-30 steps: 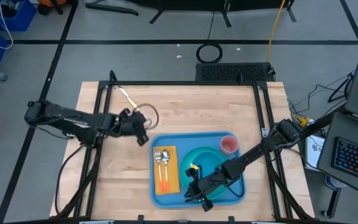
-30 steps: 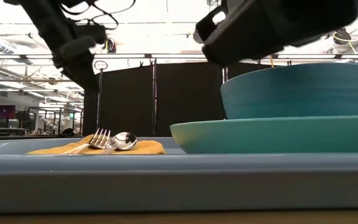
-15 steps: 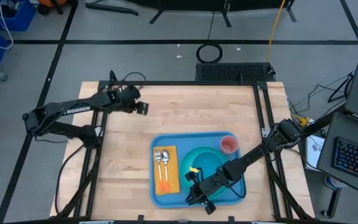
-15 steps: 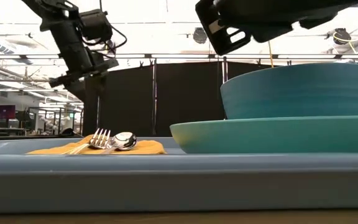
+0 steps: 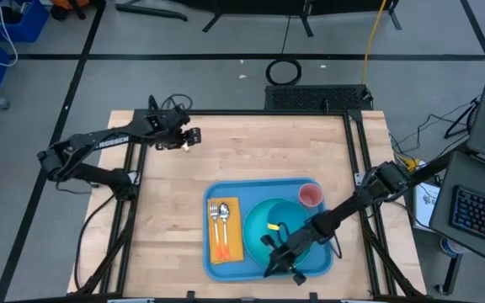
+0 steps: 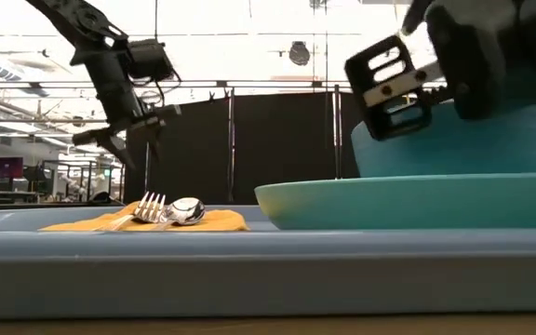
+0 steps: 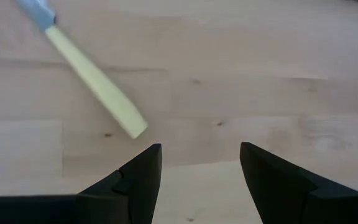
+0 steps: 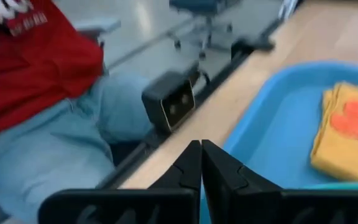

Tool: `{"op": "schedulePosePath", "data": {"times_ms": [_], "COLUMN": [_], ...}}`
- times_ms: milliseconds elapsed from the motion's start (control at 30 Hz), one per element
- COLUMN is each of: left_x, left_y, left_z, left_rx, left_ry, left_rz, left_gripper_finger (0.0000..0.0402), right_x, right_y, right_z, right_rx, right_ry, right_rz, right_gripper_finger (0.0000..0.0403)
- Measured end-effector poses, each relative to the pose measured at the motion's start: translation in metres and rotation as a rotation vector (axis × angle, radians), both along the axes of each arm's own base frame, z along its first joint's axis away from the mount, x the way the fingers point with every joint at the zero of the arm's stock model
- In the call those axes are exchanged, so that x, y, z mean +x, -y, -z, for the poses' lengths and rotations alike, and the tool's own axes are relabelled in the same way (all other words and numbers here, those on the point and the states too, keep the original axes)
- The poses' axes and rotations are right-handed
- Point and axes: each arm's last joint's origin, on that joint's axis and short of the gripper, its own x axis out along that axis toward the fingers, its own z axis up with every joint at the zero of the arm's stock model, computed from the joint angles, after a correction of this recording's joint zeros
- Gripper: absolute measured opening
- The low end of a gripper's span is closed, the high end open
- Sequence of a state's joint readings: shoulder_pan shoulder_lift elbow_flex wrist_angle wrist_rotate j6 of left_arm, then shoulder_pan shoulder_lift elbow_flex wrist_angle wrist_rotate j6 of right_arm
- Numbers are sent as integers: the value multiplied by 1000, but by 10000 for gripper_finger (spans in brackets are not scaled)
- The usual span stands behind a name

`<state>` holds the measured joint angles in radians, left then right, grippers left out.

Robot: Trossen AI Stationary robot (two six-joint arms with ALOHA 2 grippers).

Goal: Set up tray
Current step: Adjust the blue bowl on the blue plate

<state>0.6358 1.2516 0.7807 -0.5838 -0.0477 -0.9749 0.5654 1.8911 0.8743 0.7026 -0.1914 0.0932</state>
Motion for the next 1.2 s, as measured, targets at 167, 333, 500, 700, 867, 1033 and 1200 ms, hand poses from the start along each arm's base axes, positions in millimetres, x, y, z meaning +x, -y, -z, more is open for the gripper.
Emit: {"op": "schedulePosePath", "data": {"times_ms": [167, 333, 500, 700, 867, 1033, 1200], "left_x": [10, 14, 14, 14, 13, 10, 10], "left_y": [-7, -9, -12, -11, -10, -14, -16], "left_z": [16, 24, 26, 27, 27, 27, 26], "left_rx": [-23, -44, -30, -23, -11, -12, -2], "left_ry": [-25, -51, -64, -83, -103, -101, -99], "left_rz": [7, 29, 44, 79, 86, 68, 74], "left_gripper_finger": [223, 223, 223, 223, 223, 223, 223], "right_x": [-10, -9, -10, -17, -44, -64, -67], "right_y": [-2, -3, -1, 2, 4, 16, 32], "right_z": [0, -7, -19, -49, -67, -72, -71], "right_rx": [20, -7, -6, 16, -261, -363, -421], "right_ry": [114, 125, 167, 205, 169, 36, -36], "right_rz": [-28, -40, -43, -5, 239, 458, 595], "right_gripper_finger": [0, 0, 0, 0, 0, 0, 0]}}
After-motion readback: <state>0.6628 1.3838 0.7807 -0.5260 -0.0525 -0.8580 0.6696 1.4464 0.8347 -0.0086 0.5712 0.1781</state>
